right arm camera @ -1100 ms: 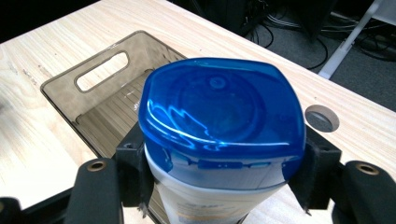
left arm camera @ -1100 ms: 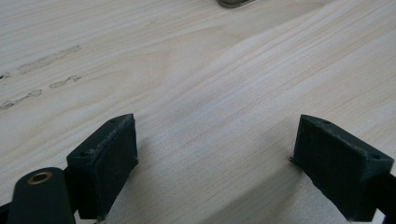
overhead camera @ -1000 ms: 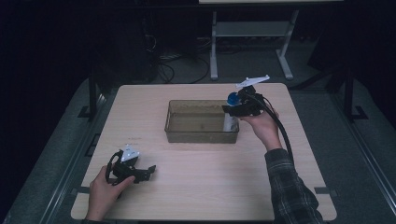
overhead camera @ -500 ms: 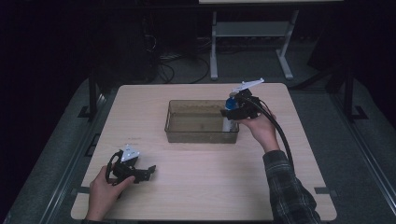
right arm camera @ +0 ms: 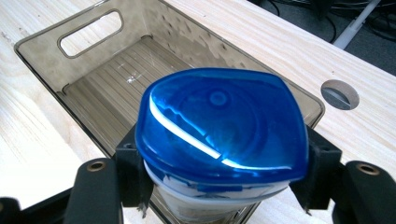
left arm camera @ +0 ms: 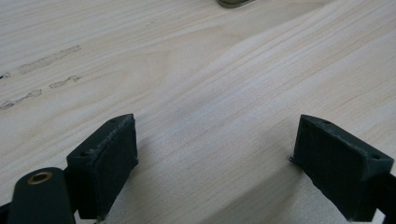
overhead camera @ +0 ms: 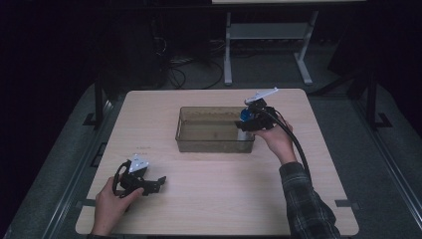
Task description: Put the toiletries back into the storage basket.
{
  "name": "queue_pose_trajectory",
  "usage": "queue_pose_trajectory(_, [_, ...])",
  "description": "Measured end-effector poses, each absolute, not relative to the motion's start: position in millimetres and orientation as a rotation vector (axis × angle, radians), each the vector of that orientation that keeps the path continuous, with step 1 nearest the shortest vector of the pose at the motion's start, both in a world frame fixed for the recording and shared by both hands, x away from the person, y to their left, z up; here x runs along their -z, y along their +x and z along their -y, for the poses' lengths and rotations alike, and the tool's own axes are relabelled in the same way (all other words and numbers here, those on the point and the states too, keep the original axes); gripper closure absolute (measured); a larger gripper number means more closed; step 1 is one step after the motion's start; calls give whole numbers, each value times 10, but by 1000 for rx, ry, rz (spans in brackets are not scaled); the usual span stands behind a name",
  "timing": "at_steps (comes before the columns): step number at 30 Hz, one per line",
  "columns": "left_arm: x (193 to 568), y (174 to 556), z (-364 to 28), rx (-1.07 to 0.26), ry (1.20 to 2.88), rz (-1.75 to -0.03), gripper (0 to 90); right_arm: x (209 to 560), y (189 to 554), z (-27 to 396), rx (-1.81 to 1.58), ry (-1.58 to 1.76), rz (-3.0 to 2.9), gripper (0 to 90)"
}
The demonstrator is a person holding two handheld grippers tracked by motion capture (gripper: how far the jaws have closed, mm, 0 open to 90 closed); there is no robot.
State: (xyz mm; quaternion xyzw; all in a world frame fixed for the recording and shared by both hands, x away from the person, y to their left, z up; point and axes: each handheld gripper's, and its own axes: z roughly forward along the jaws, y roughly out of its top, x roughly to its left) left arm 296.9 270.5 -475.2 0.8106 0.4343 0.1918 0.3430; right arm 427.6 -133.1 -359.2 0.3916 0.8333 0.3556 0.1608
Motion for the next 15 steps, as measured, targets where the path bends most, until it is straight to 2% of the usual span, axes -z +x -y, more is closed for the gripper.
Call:
queue_pose_trajectory(14, [4752, 2969, -2705, -498, 2107, -1129, 122, 3638, 4286, 1321, -993, 1106, -2410, 335])
queue_pose_trajectory(15, [4752, 2969, -2705, -498, 2107, -1129, 121, 3640, 4292, 1327, -1012, 1109, -2432, 301])
